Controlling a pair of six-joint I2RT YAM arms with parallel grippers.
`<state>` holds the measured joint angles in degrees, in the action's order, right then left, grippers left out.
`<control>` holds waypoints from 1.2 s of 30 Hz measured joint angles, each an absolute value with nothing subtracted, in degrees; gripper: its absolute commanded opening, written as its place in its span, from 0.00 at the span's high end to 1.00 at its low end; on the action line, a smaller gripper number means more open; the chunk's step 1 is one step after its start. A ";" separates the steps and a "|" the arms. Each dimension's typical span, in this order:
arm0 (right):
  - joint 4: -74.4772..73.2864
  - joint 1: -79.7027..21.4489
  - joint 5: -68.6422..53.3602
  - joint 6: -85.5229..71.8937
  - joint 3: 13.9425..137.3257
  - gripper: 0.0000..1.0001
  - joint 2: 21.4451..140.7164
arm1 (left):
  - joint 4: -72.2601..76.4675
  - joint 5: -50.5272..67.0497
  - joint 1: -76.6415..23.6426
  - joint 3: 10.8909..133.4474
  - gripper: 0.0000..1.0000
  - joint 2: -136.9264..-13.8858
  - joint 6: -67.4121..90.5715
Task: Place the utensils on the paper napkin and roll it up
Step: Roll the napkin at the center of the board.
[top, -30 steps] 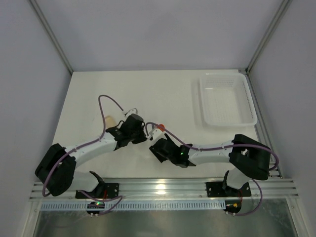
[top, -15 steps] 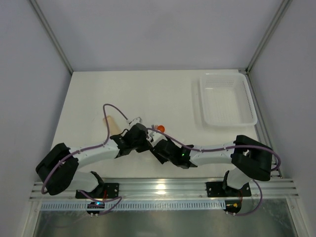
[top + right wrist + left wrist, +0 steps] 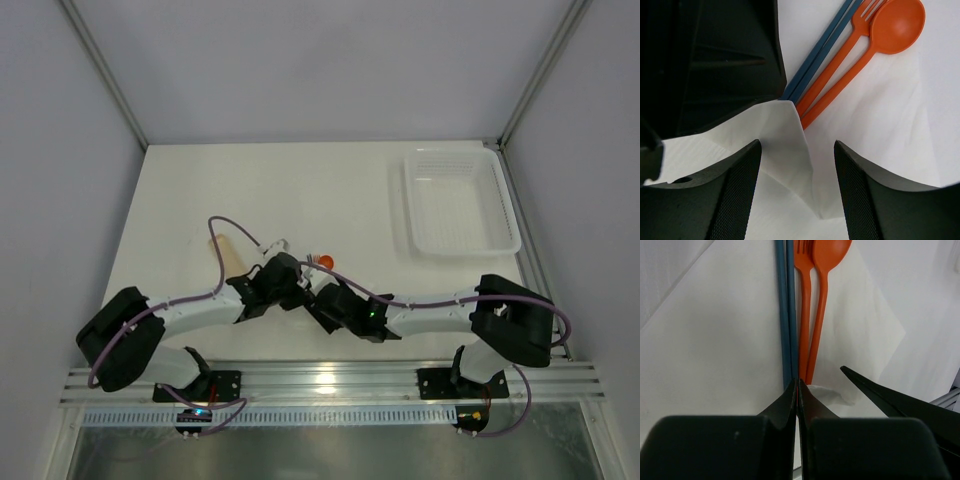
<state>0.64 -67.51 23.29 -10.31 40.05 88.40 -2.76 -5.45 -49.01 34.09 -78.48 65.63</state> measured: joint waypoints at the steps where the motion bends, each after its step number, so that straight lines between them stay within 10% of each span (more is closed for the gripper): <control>1: 0.64 -67.55 23.16 -10.24 39.94 0.35 88.31 | -2.42 -5.34 -49.12 33.80 1.00 -78.46 65.84; 36: 1.37 -68.14 20.78 -10.00 39.20 0.35 87.59 | -18.85 -15.64 -49.76 34.79 0.96 -71.46 65.32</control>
